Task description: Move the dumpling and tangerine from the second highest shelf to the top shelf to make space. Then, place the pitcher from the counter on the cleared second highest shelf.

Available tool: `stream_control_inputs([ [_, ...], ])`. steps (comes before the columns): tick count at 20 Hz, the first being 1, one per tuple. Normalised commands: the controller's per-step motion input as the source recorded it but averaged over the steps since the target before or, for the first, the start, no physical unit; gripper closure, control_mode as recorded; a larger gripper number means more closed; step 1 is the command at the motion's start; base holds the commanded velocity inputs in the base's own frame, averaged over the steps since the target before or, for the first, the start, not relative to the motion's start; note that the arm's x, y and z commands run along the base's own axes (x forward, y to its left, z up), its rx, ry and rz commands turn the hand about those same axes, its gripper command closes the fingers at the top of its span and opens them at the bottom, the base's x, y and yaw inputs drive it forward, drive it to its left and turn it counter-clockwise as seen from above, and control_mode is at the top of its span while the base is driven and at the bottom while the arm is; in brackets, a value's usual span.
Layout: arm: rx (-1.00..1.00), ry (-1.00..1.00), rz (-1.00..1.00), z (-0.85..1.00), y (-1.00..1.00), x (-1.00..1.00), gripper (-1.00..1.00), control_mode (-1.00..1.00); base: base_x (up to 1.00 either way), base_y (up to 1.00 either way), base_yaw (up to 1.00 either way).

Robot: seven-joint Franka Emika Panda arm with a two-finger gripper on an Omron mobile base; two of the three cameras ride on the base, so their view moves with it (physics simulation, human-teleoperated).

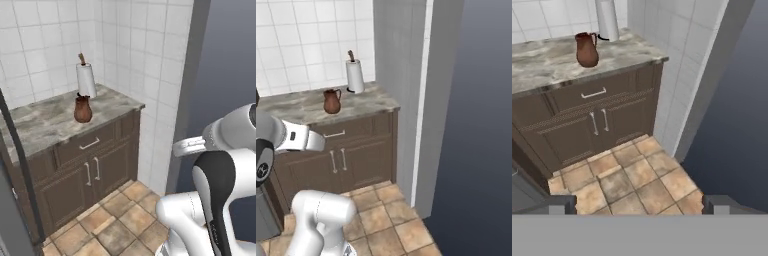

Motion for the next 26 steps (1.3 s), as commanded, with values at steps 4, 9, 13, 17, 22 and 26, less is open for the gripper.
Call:
stream_control_inputs([
  [4,0.00,0.00,0.00,0.00,0.00,0.00,-1.00,1.00,0.63,-0.51,0.45],
  [9,0.00,0.00,0.00,0.00,0.00,0.00,-1.00,1.00,0.66,-0.37,0.53],
  [13,0.00,0.00,0.00,0.00,0.00,0.00,-1.00,1.00,0.66,-0.42,0.56],
  [17,0.00,0.00,0.00,0.00,0.00,0.00,-1.00,1.00,0.68,-0.43,0.55],
  [22,0.00,0.00,0.00,0.00,0.00,0.00,-1.00,1.00,0.60,-0.50,0.51],
  [26,0.00,0.00,0.00,0.00,0.00,0.00,-1.00,1.00,0.56,-0.56,0.48],
])
